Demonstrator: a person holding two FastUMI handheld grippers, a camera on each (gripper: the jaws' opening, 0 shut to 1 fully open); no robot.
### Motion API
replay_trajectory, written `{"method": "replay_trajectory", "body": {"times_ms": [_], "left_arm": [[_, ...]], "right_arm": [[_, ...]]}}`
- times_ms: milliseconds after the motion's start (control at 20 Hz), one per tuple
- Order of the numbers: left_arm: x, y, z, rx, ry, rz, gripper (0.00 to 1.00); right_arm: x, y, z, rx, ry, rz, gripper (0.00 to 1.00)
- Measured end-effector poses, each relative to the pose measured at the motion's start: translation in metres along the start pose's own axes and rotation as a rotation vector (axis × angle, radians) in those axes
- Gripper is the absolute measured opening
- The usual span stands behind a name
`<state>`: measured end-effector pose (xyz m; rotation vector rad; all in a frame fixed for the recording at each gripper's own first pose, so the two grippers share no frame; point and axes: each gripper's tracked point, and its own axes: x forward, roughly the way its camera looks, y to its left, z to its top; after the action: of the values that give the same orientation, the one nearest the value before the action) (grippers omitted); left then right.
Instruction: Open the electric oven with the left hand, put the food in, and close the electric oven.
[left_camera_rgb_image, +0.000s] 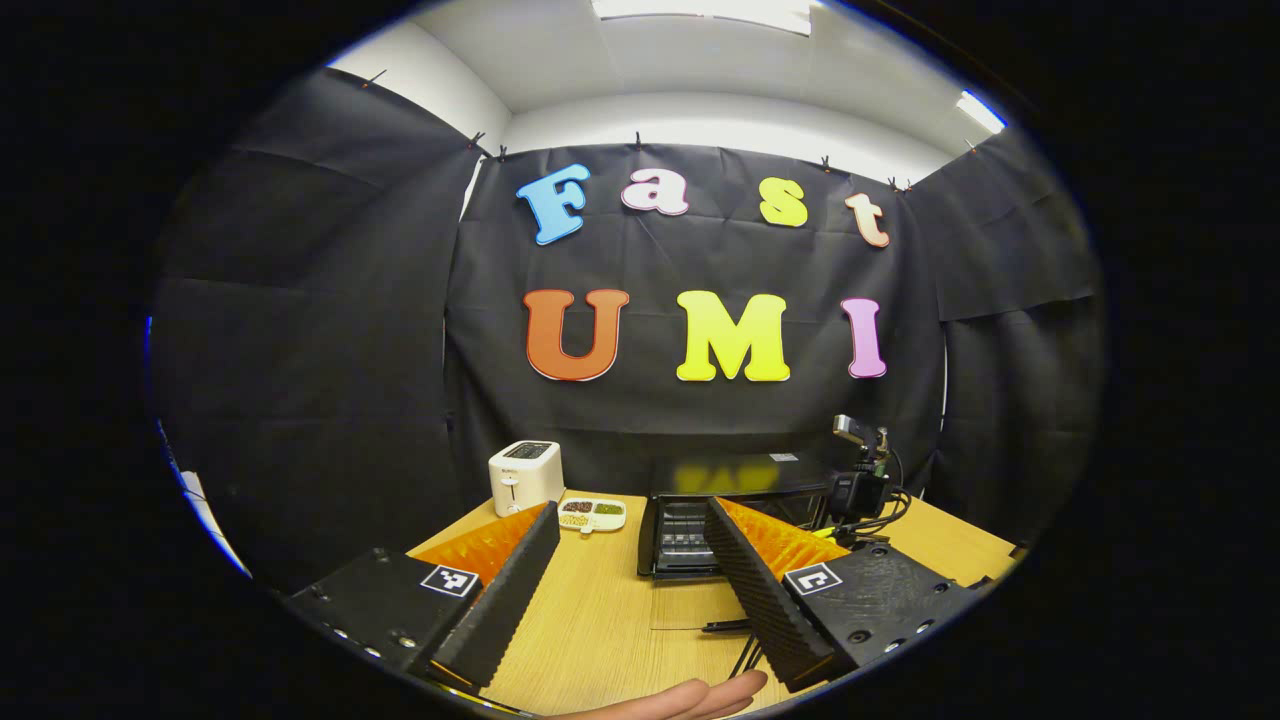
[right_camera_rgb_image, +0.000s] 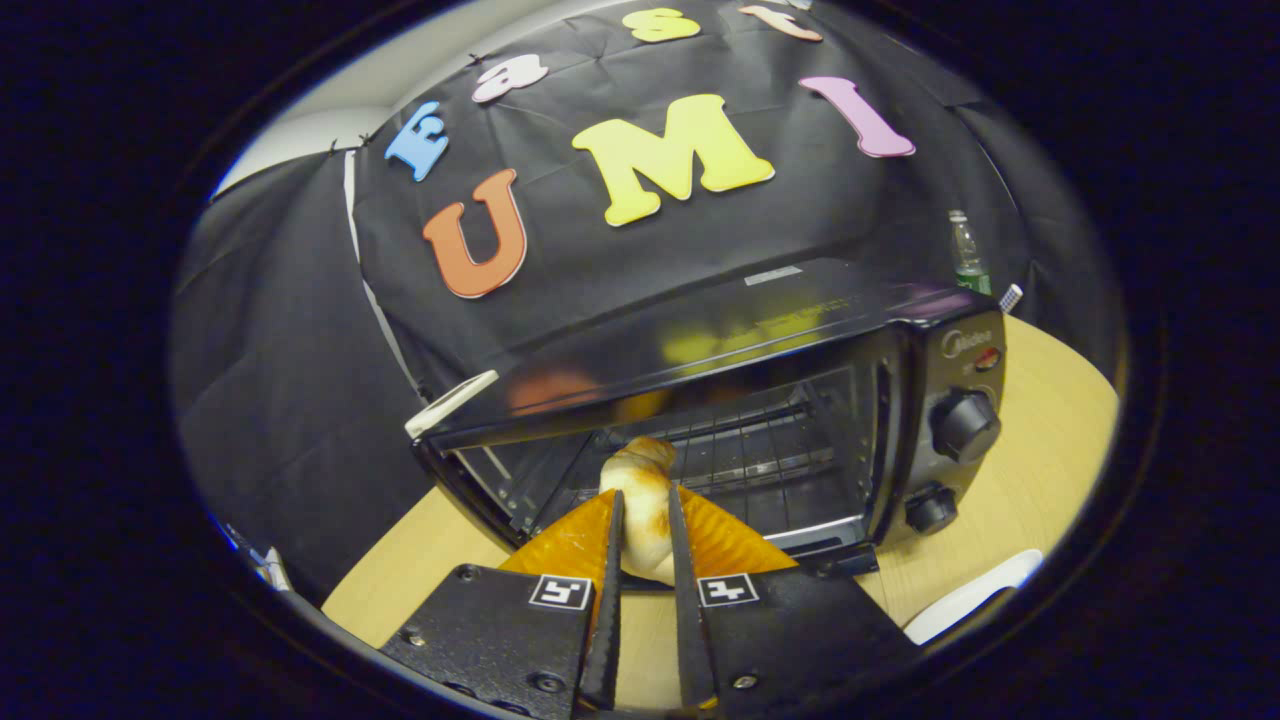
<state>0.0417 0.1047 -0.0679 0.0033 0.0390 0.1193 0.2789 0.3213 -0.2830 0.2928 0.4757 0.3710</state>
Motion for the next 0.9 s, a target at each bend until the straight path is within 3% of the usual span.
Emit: {"method": "replay_trajectory", "body": {"times_ms": [300, 350, 450, 500, 550, 700, 900], "left_arm": [[0.004, 0.02, -0.015, -0.035, 0.047, 0.019, 0.95], [0.004, 0.022, -0.019, -0.038, 0.059, 0.027, 1.0], [0.002, 0.022, -0.026, -0.04, 0.08, 0.036, 0.94], [0.002, 0.023, -0.027, -0.038, 0.082, 0.038, 0.94], [0.002, 0.022, -0.027, -0.036, 0.084, 0.038, 0.94], [0.007, 0.015, -0.025, -0.036, 0.082, 0.027, 0.94], [0.007, -0.006, -0.031, -0.028, 0.092, -0.015, 0.94]], "right_arm": [[0.05, 0.006, 0.021, -0.089, -0.043, -0.044, 0.24], [0.058, 0.004, 0.023, -0.106, -0.046, -0.053, 0.24], [0.066, -0.004, 0.018, -0.171, -0.024, -0.078, 0.3], [0.066, -0.005, 0.017, -0.185, -0.02, -0.071, 0.43], [0.063, -0.002, 0.016, -0.189, -0.013, -0.055, 0.47], [0.039, 0.004, 0.01, -0.189, -0.016, 0.001, 0.82], [-0.017, 0.005, 0.012, -0.224, -0.052, 0.053, 0.82]]}}
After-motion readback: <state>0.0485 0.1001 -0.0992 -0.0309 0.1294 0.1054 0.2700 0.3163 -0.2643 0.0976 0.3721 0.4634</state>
